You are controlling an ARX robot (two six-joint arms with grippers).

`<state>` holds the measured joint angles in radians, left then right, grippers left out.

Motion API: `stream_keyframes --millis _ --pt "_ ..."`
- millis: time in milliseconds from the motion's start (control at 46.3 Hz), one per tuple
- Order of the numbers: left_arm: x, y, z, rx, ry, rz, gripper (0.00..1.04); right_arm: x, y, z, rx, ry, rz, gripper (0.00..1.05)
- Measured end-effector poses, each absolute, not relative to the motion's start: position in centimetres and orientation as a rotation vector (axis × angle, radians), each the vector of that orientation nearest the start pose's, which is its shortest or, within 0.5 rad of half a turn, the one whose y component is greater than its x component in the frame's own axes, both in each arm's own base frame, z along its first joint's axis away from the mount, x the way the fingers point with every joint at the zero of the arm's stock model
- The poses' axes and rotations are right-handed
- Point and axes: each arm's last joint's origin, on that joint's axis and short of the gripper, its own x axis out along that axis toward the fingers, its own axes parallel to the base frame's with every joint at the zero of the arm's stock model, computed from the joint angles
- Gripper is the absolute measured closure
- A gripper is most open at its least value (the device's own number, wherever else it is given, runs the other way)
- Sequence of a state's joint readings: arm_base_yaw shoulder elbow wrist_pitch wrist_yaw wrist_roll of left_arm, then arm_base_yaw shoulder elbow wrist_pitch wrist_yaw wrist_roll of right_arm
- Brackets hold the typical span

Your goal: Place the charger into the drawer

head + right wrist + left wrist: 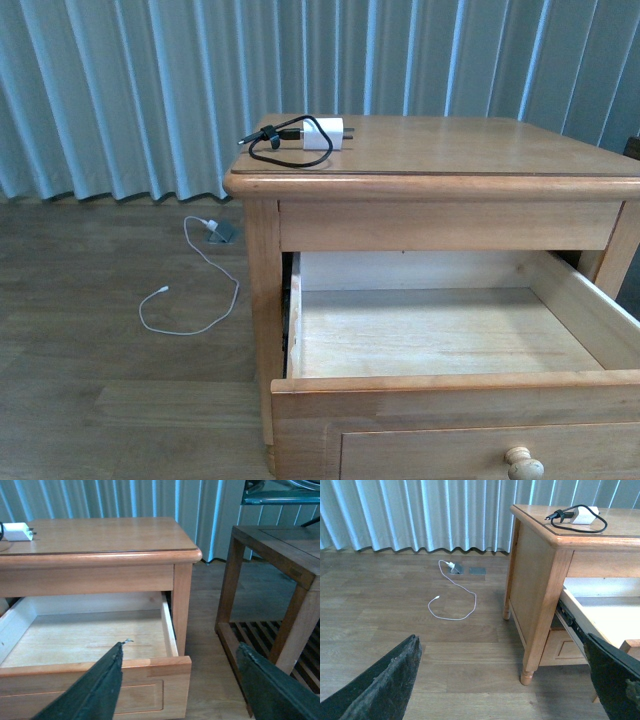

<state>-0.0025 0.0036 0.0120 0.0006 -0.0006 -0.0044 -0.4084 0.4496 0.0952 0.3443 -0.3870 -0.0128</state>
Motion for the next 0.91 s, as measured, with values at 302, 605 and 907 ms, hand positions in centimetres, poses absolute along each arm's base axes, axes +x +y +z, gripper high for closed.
stream_keyframes --millis 302,605,907 --pt "9.7 0.0 16.7 -0.004 -0.009 -0.002 0.06 11.5 -2.1 18.0 -0.010 0.002 -0.011 0.88" --pt "9.7 0.0 16.7 -0.004 -0.009 -0.002 0.06 11.0 -1.2 16.8 -0.011 -0.004 -0.001 0.91" --pt "9.9 0.0 16.7 -0.050 0.014 0.123 0.06 11.0 -1.1 16.8 -0.011 -0.009 -0.001 0.40"
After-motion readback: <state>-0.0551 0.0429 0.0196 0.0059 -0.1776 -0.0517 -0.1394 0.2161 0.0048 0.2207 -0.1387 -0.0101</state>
